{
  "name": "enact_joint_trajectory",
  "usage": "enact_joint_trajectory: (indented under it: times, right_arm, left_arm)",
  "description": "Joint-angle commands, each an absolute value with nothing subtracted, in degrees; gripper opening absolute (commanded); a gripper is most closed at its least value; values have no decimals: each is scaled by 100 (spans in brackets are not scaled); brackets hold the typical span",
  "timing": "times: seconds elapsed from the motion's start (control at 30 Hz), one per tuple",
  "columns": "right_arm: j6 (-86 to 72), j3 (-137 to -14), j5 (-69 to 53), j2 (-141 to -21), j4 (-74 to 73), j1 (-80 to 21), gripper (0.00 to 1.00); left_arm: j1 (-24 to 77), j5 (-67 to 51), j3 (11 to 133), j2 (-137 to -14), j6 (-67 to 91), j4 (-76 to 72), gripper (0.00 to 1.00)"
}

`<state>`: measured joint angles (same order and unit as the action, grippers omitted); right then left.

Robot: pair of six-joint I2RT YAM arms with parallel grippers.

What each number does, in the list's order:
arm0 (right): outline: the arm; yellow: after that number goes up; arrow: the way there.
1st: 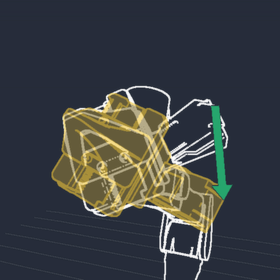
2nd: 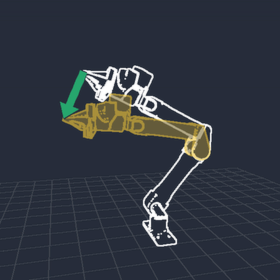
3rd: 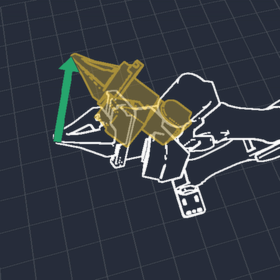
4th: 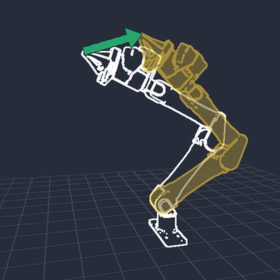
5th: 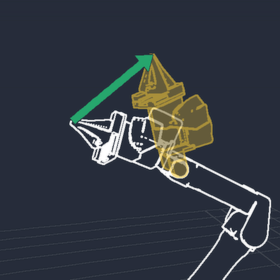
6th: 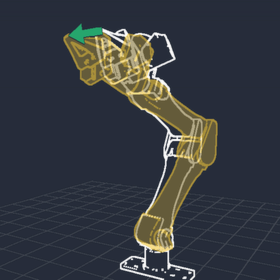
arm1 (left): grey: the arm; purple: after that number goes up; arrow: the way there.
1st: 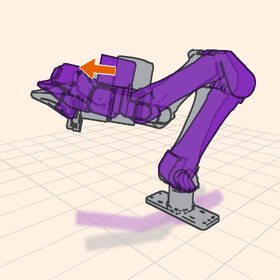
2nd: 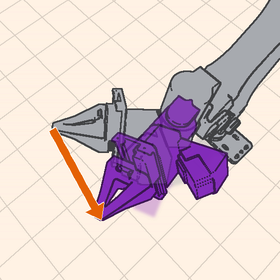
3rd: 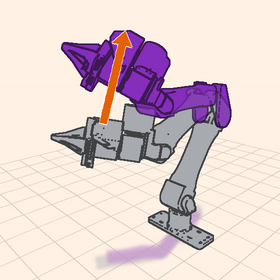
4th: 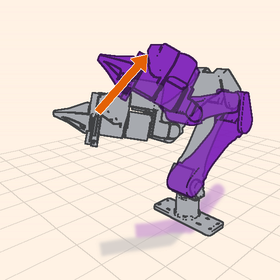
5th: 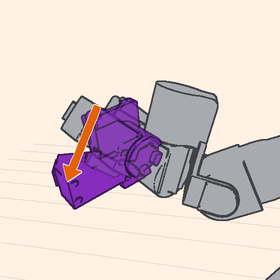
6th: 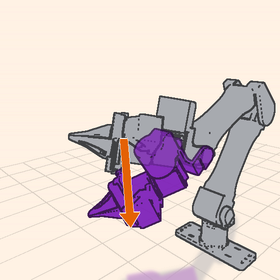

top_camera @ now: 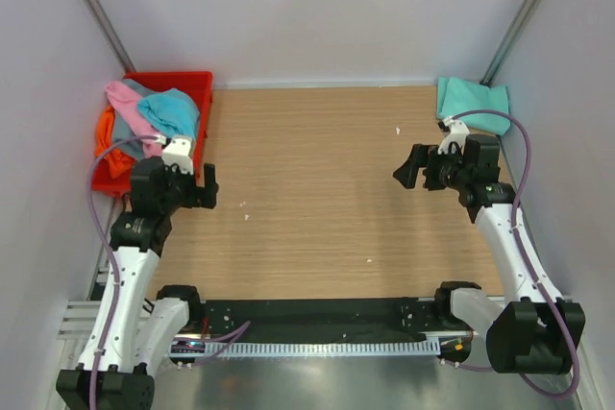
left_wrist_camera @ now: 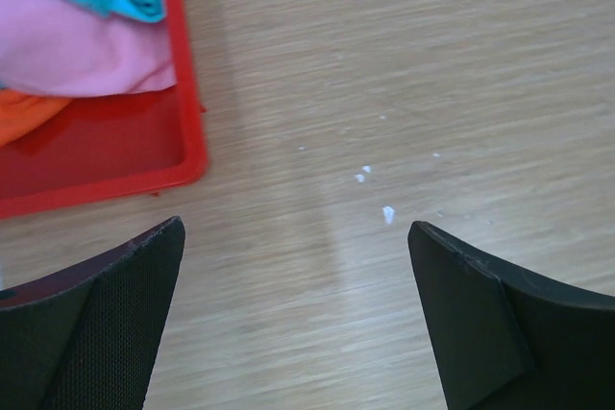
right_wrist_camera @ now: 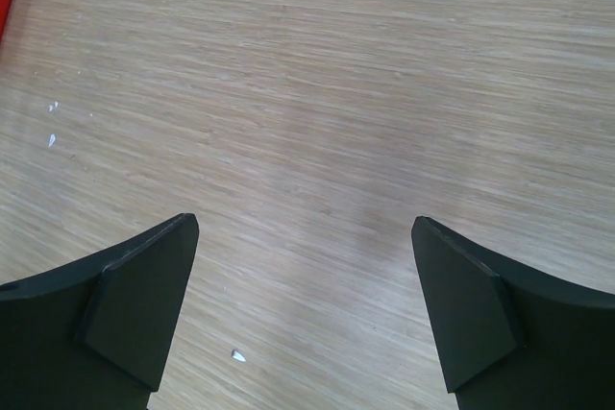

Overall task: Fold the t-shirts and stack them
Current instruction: Grab the tshirt from the pile

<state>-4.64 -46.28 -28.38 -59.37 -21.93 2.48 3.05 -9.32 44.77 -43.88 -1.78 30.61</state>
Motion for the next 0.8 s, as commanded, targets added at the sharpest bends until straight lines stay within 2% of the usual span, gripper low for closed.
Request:
enact_joint_trajectory:
  times: [0.0, 0.13, 0.27, 0.47, 0.63, 0.77]
  right_arm:
    - [-343, -4755, -2602, -5757, -1907, 264, 100]
    - [-97, -4693, -2452, -5827, -1924, 264, 100]
    - [271, -4895, -2724, -6047, -2354, 264, 100]
    - [598, -4851, -2760, -6240, -2593, 255, 100]
    - [598, -4957, -2742, -6354, -2637, 237, 100]
    - [694, -4948, -2602, -6337, -2663, 202, 100]
  left_arm:
    - [97, 164, 5044, -4464, -26, 3023, 100]
    - [44, 938, 5265, -4728, -447, 2875, 99]
    - [53, 1019, 5273, -5150, -1001, 2725, 100]
    - [53, 1798, 5536, -6335, -1284, 2242, 99]
    - [26, 1987, 6574, -7820, -1169, 2583, 98]
    - [-359, 1468, 7704, -8558, -1011, 2716, 95]
